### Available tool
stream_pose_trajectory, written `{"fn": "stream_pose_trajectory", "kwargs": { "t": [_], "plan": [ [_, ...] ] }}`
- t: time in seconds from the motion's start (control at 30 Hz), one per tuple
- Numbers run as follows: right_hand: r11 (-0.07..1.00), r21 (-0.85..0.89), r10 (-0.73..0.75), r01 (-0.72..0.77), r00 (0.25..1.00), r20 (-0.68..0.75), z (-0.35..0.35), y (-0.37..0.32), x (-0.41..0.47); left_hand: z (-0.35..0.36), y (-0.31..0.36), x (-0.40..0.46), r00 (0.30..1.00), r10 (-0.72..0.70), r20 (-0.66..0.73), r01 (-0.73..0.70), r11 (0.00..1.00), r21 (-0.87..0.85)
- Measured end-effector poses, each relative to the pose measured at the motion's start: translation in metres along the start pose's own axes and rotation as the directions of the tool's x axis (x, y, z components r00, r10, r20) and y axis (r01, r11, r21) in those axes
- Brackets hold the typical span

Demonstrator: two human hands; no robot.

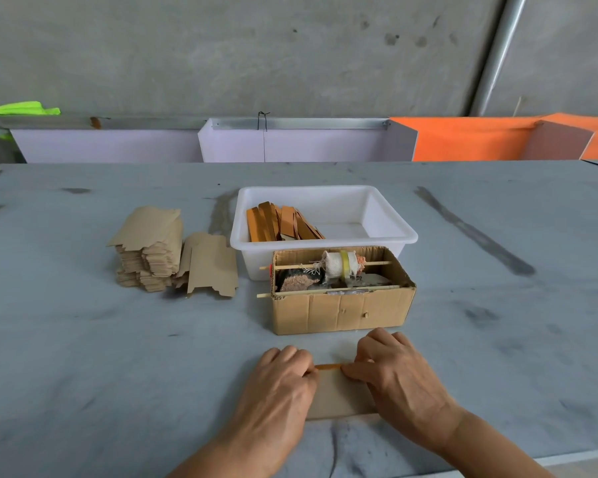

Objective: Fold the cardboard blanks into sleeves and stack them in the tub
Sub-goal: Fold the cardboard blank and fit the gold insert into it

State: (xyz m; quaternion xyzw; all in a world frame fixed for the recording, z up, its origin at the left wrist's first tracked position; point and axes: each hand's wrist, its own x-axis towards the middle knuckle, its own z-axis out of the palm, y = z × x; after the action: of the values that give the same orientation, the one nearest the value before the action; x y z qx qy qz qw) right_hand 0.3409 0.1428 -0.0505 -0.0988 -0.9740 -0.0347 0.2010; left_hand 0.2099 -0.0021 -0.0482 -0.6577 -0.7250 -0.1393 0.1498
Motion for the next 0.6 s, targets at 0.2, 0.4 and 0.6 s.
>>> {"fn": "stream_pose_trajectory", "kwargs": {
  "t": [0.2, 0.4, 0.6],
  "plan": [
    [0.998, 0.048, 0.029, -0.027, 0.999, -0.037, 0.001, 0.008, -0.007, 0.001, -0.008, -0.008, 0.997, 0.076, 0.013, -0.075, 0.994, -0.085],
    [0.988, 0.137, 0.081, -0.076, 0.996, -0.032, -0.001, 0.012, -0.017, -0.001, -0.013, -0.021, 0.995, 0.072, 0.066, -0.056, 0.974, -0.219],
    [0.896, 0.413, 0.182, -0.165, 0.983, -0.002, -0.005, 0.014, -0.029, -0.008, -0.016, -0.022, 0.993, 0.102, 0.057, -0.086, 0.97, -0.227]
  ]
}}
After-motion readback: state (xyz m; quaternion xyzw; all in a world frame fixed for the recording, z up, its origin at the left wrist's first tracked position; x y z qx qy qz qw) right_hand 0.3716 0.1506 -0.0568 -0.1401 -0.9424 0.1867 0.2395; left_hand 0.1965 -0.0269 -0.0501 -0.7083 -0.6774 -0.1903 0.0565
